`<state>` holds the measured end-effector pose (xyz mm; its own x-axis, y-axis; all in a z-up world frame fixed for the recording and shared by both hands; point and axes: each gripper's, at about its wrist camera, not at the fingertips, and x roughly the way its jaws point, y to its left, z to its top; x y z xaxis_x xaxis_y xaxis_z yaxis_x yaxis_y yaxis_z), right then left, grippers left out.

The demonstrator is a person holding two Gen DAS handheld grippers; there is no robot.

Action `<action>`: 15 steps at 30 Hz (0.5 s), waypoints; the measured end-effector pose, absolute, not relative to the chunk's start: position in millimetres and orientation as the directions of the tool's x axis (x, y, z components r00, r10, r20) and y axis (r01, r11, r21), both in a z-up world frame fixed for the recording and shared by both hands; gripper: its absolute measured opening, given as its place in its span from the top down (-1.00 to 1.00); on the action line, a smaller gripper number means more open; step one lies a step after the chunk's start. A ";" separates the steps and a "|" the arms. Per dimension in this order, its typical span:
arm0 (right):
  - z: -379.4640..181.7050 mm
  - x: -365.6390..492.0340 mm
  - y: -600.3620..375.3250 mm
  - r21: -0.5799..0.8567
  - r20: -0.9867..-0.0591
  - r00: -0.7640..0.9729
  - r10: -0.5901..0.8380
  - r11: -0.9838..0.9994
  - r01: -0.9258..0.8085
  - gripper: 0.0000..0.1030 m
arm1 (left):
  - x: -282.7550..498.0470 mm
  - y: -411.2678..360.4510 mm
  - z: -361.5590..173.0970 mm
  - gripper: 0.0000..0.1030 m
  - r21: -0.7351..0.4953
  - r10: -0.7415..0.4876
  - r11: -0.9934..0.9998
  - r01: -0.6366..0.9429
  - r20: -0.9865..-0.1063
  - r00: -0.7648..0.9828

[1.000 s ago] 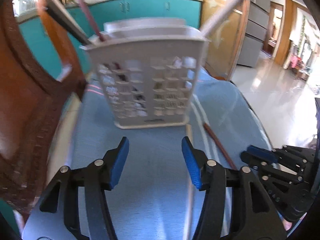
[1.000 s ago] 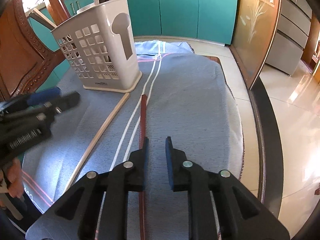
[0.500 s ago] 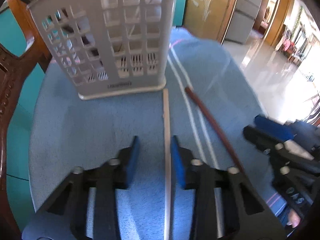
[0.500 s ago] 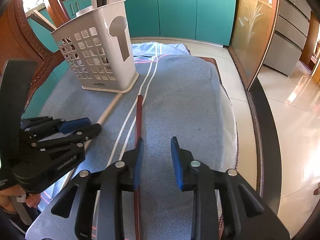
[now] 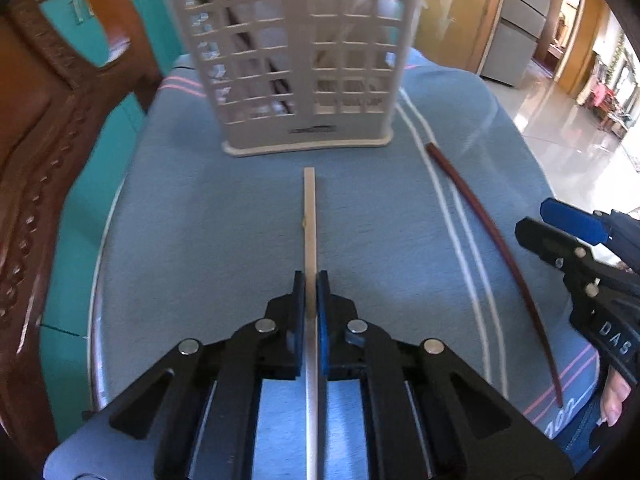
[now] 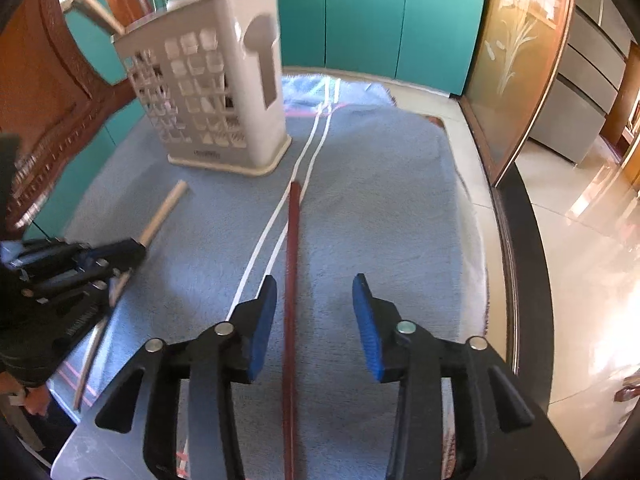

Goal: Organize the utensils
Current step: 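Lower the left tool onto a light wooden chopstick and close it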

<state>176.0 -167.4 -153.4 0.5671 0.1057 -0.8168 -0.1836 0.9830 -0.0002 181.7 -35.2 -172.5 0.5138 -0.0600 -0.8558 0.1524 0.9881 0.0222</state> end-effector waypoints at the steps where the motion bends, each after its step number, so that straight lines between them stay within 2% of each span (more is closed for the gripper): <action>1: -159.0 178.1 -164.2 -0.011 -0.827 0.555 0.094 0.983 -0.183 0.21 | 181.9 -31.7 -171.7 0.86 0.019 -0.059 0.989 0.145 -0.854 0.516; 3: -167.1 180.3 -161.2 -0.021 -0.839 0.539 0.082 0.983 -0.183 0.20 | 182.1 -22.8 -168.0 0.86 0.007 -0.064 0.991 0.134 -0.852 0.519; 5: -166.6 179.2 -157.1 -0.036 -0.835 0.544 0.078 0.980 -0.196 0.20 | 183.4 -20.7 -164.0 0.78 0.004 -0.063 0.992 0.126 -0.849 0.524; 9: -165.2 176.6 -156.0 0.044 -0.843 0.512 0.163 0.971 -0.237 0.20 | 183.7 -13.4 -157.3 0.67 0.007 -0.059 0.993 0.118 -0.840 0.540; 11: -163.5 176.8 -155.8 0.120 -0.841 0.487 0.237 0.958 -0.259 0.20 | 182.7 -10.8 -154.4 0.55 0.006 -0.055 0.994 0.108 -0.834 0.549; 15: -160.2 183.0 -155.2 0.080 -0.833 0.520 0.187 0.972 -0.222 0.20 | 195.1 -5.2 -150.3 0.38 0.005 -0.043 0.996 0.084 -0.830 0.557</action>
<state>183.0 -155.2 -160.2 0.5204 0.1873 -0.8331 -0.2222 0.9717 0.0796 195.1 -5.2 -150.3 0.5568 -0.0431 -0.8296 0.0842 0.9964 0.0047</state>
